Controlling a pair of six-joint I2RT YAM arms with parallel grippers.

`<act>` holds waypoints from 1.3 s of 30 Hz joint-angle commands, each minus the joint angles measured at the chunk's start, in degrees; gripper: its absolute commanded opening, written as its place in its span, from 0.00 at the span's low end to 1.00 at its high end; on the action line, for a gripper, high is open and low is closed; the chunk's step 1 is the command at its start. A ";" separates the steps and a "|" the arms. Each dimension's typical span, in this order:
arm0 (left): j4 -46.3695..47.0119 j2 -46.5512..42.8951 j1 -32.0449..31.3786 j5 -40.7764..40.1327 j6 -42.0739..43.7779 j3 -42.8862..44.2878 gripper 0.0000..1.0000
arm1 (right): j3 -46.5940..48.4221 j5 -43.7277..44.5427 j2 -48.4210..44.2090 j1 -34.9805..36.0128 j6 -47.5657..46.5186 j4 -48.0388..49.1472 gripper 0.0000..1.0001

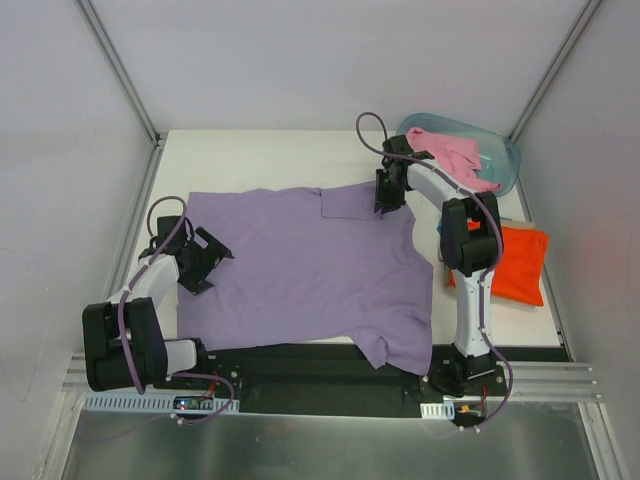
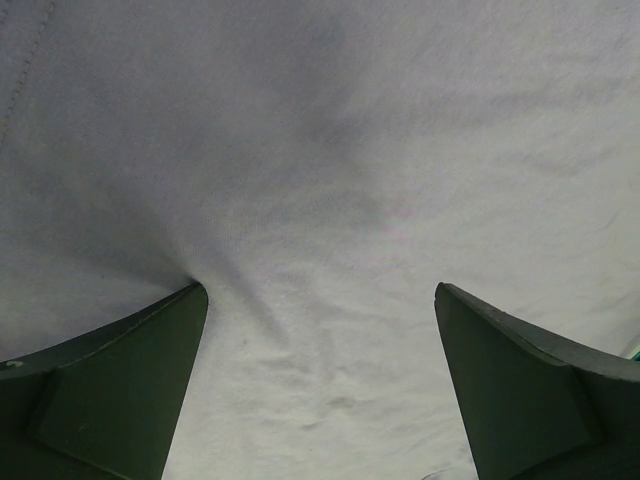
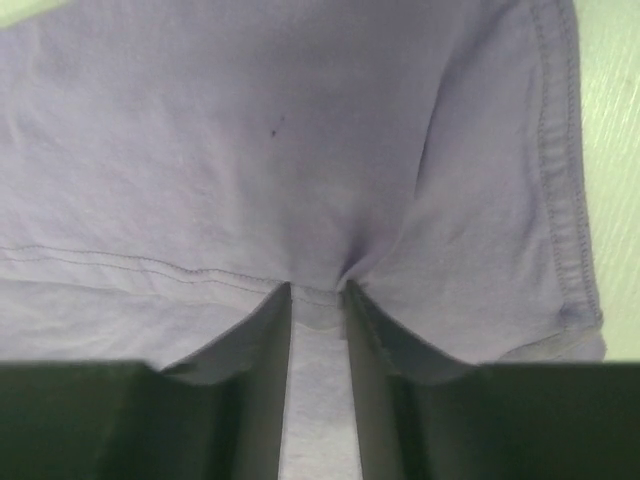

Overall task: Fold and stack the t-shirts
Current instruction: Flatten out the tshirt

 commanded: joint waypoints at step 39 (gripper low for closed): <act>-0.03 1.69 -0.73 1.94 2.33 0.21 0.99 | 2.45 0.34 0.53 -2.64 -3.75 -2.51 0.41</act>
